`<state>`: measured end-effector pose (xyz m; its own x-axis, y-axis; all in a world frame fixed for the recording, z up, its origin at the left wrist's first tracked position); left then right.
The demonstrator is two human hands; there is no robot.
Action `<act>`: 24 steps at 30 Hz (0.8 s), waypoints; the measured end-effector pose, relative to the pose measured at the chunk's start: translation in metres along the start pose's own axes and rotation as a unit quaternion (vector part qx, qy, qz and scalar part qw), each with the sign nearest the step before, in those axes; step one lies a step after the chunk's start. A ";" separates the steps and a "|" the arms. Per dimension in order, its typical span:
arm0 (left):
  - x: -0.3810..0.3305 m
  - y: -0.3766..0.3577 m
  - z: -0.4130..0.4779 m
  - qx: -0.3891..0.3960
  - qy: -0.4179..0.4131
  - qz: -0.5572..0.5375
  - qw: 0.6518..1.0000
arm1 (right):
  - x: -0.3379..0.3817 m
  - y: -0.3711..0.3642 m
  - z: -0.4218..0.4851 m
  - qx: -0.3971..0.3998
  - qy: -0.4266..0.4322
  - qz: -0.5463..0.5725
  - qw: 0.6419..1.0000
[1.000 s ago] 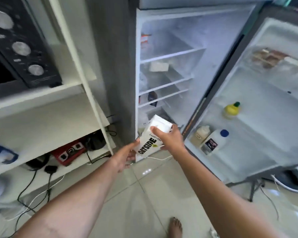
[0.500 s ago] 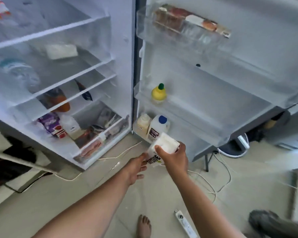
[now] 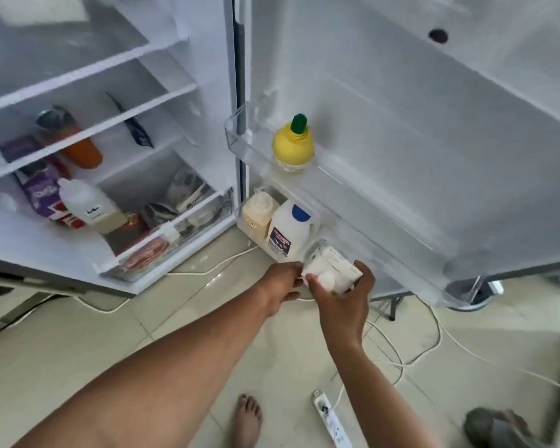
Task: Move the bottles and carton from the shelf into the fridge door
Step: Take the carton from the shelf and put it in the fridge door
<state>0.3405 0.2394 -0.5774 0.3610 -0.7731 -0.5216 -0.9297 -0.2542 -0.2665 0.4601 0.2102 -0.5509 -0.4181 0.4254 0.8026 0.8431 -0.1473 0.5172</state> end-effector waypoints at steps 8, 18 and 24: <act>0.005 0.000 0.047 -0.010 -0.049 0.083 0.995 | -0.008 -0.022 0.064 -0.005 -0.038 -0.074 0.996; 0.007 0.006 0.093 -0.016 -0.045 0.247 0.968 | -0.023 -0.039 0.102 -0.002 -0.033 -0.151 0.988; 0.010 0.005 0.094 -0.012 -0.037 0.277 0.960 | -0.036 -0.048 0.108 0.001 -0.040 -0.147 0.988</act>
<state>0.3463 0.2848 -0.6603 -0.1868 -0.7502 -0.6343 -0.9815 0.1702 0.0878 0.4708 0.2986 -0.6367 -0.6175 0.5193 0.5908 0.6896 -0.0037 0.7241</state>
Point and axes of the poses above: each hand's wrist, its own z-axis towards the middle knuckle, its own y-axis out of the back of the hand, x = y × z, the point moved 1 cm from there along z, towards the middle knuckle, and after that the axes turned 7 degrees about -z, right-handed, at the moved point
